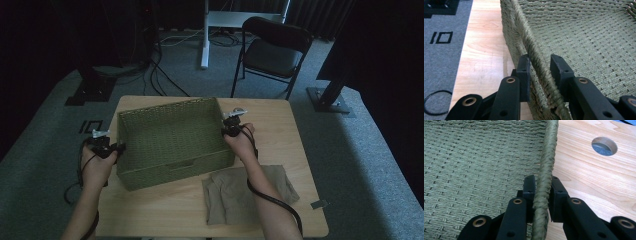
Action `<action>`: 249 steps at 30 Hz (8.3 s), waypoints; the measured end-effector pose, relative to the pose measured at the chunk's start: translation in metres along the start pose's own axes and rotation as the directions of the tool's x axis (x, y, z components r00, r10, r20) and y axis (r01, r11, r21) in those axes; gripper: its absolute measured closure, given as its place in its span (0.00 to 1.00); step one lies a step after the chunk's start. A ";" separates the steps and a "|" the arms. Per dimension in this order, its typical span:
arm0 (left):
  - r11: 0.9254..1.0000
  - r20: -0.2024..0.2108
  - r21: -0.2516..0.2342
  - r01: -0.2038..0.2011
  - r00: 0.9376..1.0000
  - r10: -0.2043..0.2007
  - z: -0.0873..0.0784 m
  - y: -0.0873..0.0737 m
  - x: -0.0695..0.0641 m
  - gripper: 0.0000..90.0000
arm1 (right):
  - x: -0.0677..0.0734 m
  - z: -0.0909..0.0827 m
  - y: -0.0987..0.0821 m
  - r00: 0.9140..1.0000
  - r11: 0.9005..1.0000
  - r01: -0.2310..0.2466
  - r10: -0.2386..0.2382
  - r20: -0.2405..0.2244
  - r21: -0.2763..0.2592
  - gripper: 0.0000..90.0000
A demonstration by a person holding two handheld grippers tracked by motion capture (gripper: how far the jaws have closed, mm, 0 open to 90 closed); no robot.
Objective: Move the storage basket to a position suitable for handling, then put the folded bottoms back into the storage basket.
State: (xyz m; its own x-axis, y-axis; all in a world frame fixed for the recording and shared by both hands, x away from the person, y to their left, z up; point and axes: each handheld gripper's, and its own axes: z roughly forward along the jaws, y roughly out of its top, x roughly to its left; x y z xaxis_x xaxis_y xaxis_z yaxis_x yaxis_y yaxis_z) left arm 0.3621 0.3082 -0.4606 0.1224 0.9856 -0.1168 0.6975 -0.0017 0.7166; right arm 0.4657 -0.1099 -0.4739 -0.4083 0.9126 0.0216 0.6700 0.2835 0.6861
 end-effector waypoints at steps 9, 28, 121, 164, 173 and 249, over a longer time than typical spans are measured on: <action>1.000 0.028 0.000 -0.021 0.999 0.021 0.012 0.009 -0.009 0.80 | -0.014 -0.004 -0.003 1.000 1.000 -0.024 0.023 0.013 0.005 0.86; 0.998 0.077 -0.010 -0.059 0.995 0.059 0.035 0.025 -0.043 0.80 | -0.053 -0.017 -0.016 0.996 0.997 -0.073 0.072 0.044 0.003 0.86; 0.965 0.231 -0.119 -0.234 0.939 0.257 0.093 0.088 -0.158 0.27 | -0.186 -0.079 -0.065 0.950 0.951 -0.294 0.302 0.083 -0.098 0.35; 0.930 0.414 -0.240 -0.280 0.837 0.359 0.006 0.037 -0.184 0.19 | -0.138 -0.163 -0.102 0.991 0.945 -0.133 0.129 -0.033 -0.297 0.17; 0.921 0.434 -0.256 -0.294 0.816 0.381 -0.001 0.020 -0.195 0.19 | -0.125 -0.167 -0.121 0.992 0.941 -0.123 0.113 -0.052 -0.316 0.17; 0.914 0.428 -0.048 -0.404 0.818 0.384 0.070 -0.103 -0.272 0.18 | -0.103 -0.107 -0.227 0.989 0.983 -0.144 0.147 0.012 -0.110 0.23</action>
State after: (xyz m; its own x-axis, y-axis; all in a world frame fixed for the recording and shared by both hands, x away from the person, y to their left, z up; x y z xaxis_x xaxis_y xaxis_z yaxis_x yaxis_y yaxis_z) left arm 0.3061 0.0287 -0.5511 0.6703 0.7331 -0.1147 0.5538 -0.3914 0.7349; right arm 0.2895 -0.2994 -0.5541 -0.2979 0.9479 0.1129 0.6499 0.1148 0.7513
